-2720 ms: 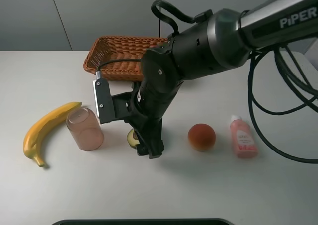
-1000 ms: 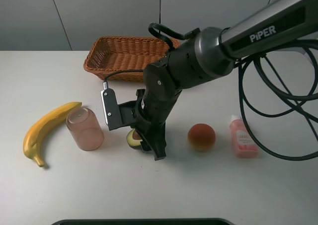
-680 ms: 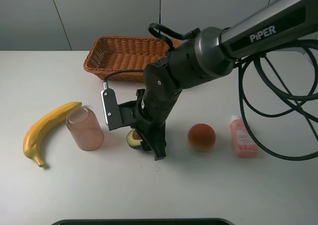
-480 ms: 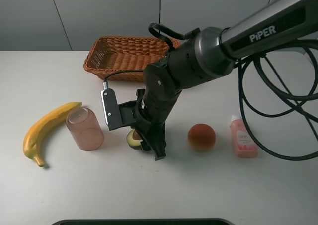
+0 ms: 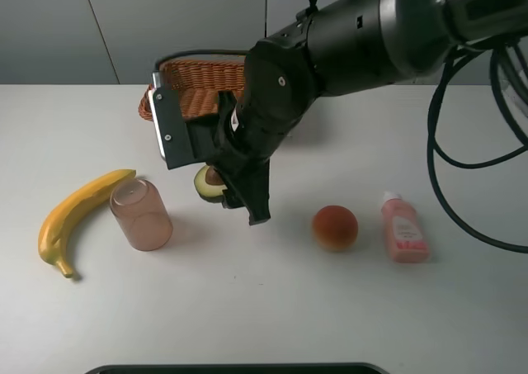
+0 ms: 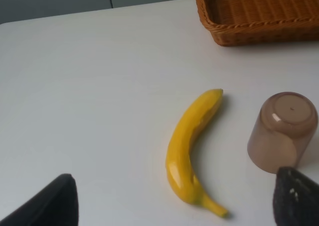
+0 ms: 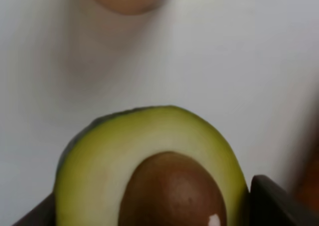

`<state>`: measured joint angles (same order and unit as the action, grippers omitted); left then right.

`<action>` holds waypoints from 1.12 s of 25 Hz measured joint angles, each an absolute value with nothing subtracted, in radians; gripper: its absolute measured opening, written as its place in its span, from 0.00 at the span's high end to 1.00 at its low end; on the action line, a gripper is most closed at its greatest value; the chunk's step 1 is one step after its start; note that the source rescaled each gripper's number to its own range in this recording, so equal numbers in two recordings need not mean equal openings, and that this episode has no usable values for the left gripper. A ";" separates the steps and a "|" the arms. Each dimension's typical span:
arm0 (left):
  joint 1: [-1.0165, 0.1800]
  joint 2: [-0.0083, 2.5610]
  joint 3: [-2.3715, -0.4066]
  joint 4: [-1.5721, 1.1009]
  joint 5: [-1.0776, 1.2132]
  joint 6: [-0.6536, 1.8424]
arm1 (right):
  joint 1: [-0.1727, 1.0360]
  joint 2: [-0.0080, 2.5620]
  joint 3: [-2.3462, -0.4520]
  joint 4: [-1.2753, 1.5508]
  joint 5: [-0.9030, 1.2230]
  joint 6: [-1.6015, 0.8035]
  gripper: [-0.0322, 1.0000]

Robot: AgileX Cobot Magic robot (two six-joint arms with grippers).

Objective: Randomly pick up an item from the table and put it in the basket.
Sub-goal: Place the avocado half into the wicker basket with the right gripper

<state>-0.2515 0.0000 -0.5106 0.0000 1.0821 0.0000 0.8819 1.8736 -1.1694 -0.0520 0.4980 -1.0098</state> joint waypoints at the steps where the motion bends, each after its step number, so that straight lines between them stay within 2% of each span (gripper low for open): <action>1: -0.251 0.000 -0.511 0.000 1.082 0.000 | 0.882 1.854 -1.188 -0.080 0.498 -1.005 0.29; 8: -0.251 0.000 -0.511 0.000 1.082 0.000 | 0.842 1.836 -1.332 -0.391 0.389 -0.864 0.29; 15: -0.251 0.000 -0.511 0.006 1.082 0.000 | 0.683 1.880 -1.450 -0.487 0.112 -0.592 0.29; 28: -0.251 0.000 -0.511 0.006 1.082 0.000 | 0.603 2.235 -1.623 -0.488 0.117 -0.469 0.29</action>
<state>-0.2515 0.0000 -0.5106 0.0065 1.0821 0.0000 0.6034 2.2352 -1.6234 -0.4884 0.1165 -0.4689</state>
